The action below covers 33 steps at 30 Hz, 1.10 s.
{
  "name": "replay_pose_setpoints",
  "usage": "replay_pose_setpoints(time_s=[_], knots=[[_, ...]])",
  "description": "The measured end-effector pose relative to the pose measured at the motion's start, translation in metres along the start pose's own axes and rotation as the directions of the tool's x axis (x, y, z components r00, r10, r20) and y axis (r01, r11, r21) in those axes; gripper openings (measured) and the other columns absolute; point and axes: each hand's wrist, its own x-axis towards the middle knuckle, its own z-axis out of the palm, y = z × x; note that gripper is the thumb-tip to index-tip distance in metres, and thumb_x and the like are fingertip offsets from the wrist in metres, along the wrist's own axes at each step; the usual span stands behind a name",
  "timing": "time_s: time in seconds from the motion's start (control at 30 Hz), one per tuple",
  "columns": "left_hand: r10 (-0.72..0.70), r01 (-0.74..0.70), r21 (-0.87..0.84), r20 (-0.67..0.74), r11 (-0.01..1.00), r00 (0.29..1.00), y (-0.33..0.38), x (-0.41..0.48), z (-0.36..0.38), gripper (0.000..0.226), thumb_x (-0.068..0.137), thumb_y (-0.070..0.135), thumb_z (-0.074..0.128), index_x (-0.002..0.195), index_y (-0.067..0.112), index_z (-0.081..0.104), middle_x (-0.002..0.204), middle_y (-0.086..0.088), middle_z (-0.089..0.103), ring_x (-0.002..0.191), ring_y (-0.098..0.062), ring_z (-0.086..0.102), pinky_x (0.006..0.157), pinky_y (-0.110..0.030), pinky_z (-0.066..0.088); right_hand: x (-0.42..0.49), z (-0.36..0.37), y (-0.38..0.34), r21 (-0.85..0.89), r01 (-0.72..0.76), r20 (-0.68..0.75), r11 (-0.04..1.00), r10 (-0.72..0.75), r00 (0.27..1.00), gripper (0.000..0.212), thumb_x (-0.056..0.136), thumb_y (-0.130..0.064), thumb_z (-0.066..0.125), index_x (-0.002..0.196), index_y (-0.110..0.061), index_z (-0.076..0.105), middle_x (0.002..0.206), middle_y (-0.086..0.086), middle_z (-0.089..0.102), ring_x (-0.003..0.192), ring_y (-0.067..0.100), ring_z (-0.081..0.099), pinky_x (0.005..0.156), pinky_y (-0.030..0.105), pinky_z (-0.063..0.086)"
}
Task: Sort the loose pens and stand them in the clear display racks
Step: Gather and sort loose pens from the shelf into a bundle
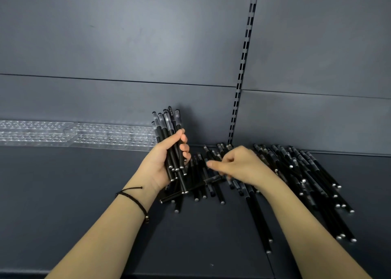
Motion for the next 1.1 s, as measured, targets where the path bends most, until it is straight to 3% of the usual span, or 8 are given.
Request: replay_pose_setpoints(time_s=[0.1,0.23,0.47,0.57,0.77,0.9,1.1], knots=[[-0.001,0.001,-0.007,0.004,1.000,1.000,0.001,0.000,-0.003,0.010,0.084,0.025,0.063,0.090,0.018,0.058,0.068,0.009,0.051,0.048,-0.003,0.046,0.045,-0.017,0.043,-0.003,0.008,-0.004,-0.128,-0.021,0.081,0.992,0.031,0.996,0.055,0.073,-0.066,0.068,0.057,-0.014,0.062,0.056,-0.003,0.064,0.058,0.010,0.061,0.072,0.032,0.053],[-0.005,0.007,0.031,-0.039,0.999,0.999,-0.001,-0.001,-0.002,0.013,0.081,0.029,0.067,0.083,0.018,0.059,0.063,0.008,0.049,0.044,-0.005,0.043,0.042,-0.018,0.041,-0.001,0.011,-0.007,-0.235,-0.064,0.014,0.970,0.069,0.997,0.055,0.072,-0.065,0.069,0.069,-0.011,0.065,0.071,0.002,0.071,0.071,0.015,0.067,0.074,0.033,0.053],[-0.035,0.038,0.036,-0.076,0.999,0.996,0.001,-0.003,0.000,0.017,0.077,0.029,0.071,0.076,0.018,0.058,0.058,0.008,0.048,0.041,-0.005,0.042,0.040,-0.018,0.039,0.004,0.014,0.002,-0.011,0.001,0.031,1.000,0.000,1.000,0.023,0.074,-0.048,0.077,0.089,-0.033,0.068,0.068,-0.009,0.063,0.062,0.014,0.063,0.071,0.035,0.055],[-0.032,0.034,0.018,-0.099,0.999,0.995,0.001,-0.002,-0.002,0.018,0.077,0.028,0.072,0.074,0.020,0.057,0.058,0.008,0.049,0.042,-0.005,0.043,0.041,-0.017,0.040,0.005,0.016,0.005,0.000,0.041,0.007,0.999,-0.041,0.999,0.011,0.081,-0.044,0.072,0.083,-0.033,0.073,0.060,-0.013,0.057,0.061,0.010,0.058,0.070,0.034,0.054],[-0.009,0.004,-0.036,-0.132,0.999,0.991,0.006,-0.003,-0.004,0.016,0.077,0.028,0.071,0.069,0.020,0.060,0.057,0.009,0.049,0.044,-0.004,0.044,0.043,-0.016,0.040,0.011,0.024,0.006,0.015,0.065,-0.026,0.998,-0.064,0.998,0.018,0.084,-0.047,0.067,0.082,-0.029,0.069,0.059,-0.013,0.052,0.060,0.003,0.050,0.061,0.026,0.042],[-0.041,0.036,-0.052,-0.117,0.998,0.992,0.005,-0.002,-0.005,0.016,0.077,0.028,0.072,0.072,0.020,0.058,0.058,0.008,0.050,0.043,-0.005,0.044,0.042,-0.017,0.040,0.024,0.028,0.001,0.149,0.073,-0.041,0.986,-0.067,0.997,0.019,0.082,-0.040,0.073,0.094,-0.025,0.072,0.086,-0.010,0.067,0.084,0.005,0.062,0.073,0.022,0.047],[-0.054,0.047,-0.075,-0.095,0.996,0.994,0.008,-0.001,-0.008,0.016,0.078,0.028,0.071,0.073,0.019,0.058,0.059,0.009,0.049,0.044,-0.004,0.044,0.042,-0.017,0.040,0.045,0.032,-0.013,0.131,0.107,-0.062,0.986,-0.100,0.993,0.023,0.079,-0.039,0.075,0.096,-0.024,0.071,0.089,-0.009,0.068,0.089,0.008,0.064,0.083,0.027,0.051]])
